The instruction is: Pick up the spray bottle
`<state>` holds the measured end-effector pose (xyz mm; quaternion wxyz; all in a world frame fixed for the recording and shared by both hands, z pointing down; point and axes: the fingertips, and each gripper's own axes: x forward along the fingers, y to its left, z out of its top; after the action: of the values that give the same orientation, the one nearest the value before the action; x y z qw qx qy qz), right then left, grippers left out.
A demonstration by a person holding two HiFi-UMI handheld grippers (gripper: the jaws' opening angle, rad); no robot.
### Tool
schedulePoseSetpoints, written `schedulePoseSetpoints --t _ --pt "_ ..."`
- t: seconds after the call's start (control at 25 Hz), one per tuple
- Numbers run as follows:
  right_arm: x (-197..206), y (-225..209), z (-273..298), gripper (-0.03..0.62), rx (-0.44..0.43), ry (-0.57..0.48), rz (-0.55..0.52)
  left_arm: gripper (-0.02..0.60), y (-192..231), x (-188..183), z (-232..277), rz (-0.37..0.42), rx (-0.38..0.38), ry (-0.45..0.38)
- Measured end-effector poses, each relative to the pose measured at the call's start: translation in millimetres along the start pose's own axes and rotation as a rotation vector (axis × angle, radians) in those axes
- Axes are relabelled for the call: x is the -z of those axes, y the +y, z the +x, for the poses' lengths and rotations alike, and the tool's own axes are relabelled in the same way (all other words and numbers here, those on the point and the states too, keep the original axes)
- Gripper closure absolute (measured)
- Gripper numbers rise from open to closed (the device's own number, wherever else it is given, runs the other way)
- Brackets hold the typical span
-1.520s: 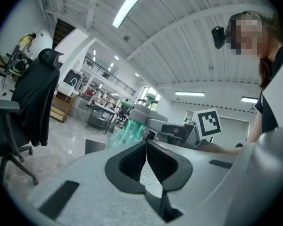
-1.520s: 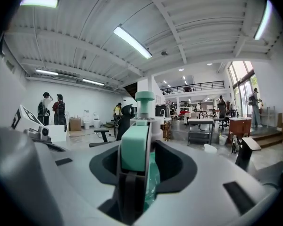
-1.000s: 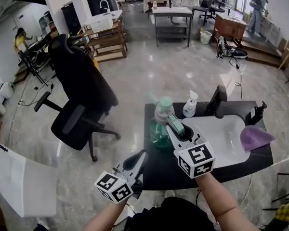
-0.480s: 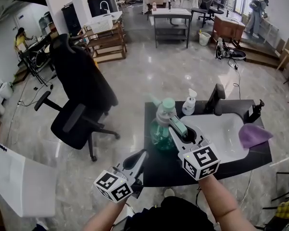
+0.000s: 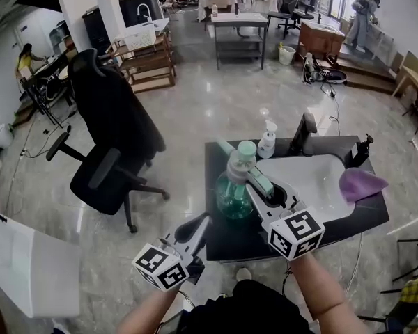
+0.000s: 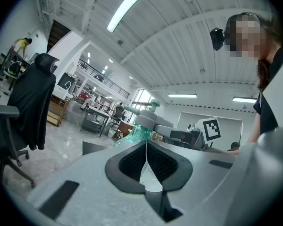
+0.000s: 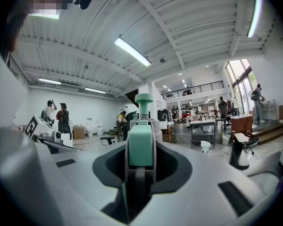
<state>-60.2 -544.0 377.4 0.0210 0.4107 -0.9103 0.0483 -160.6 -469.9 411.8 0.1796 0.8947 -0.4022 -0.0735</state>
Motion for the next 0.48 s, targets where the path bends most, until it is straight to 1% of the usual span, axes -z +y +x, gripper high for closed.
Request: schedulePoseSetpoints --t 0.2,0.48 --pt "-1.2 15.3 -22.1 0.505 0.007 -0.013 0.01 0.574 -8.4 2.0 -18.3 0.005 0.014 -0.003" --pt "-0.3 43.6 -52.0 0.505 0.024 -0.022 -0.001 0.574 -30.5 10.0 -45.5 0.013 0.056 0.007"
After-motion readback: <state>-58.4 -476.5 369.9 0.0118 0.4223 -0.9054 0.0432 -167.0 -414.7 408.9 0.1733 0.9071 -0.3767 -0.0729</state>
